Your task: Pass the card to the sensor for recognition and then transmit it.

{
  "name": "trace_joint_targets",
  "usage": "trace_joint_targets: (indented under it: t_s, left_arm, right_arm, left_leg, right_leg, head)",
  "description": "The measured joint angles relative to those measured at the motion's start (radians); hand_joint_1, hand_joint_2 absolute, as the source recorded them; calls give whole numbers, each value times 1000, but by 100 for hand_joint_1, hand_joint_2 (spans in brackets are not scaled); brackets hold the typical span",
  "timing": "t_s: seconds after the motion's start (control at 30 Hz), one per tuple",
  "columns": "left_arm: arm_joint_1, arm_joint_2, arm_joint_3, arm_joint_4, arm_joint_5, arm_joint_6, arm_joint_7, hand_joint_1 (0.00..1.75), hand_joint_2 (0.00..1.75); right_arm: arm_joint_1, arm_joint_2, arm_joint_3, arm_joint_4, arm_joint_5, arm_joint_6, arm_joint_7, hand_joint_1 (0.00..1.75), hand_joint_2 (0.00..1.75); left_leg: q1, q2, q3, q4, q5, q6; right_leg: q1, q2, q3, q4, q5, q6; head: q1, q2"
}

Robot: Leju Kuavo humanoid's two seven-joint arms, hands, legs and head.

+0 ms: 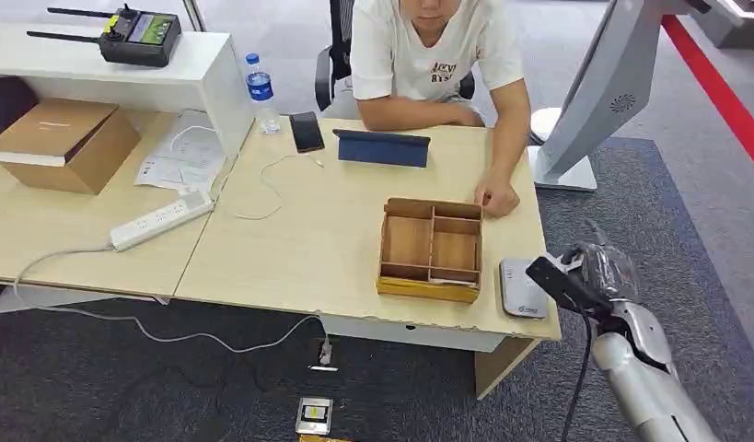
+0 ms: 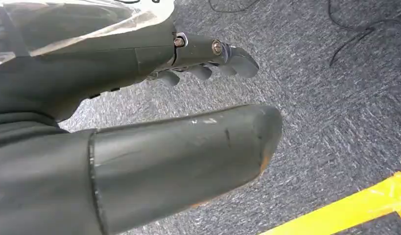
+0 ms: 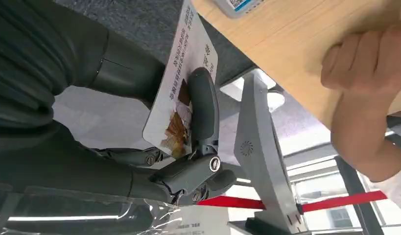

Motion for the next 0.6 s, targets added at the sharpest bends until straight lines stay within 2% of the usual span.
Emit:
trace_joint_targets:
  t_s: [0.6]
  left_arm:
    - [0,-4,0,0,-9,3,-2,0,0]
  right_arm:
    - [10,42,1,36,19,6,2,175,175]
  left_leg:
    - [0,0,0,0,0,0]
  right_leg:
    - [0,0,0,0,0,0]
  head:
    - [0,0]
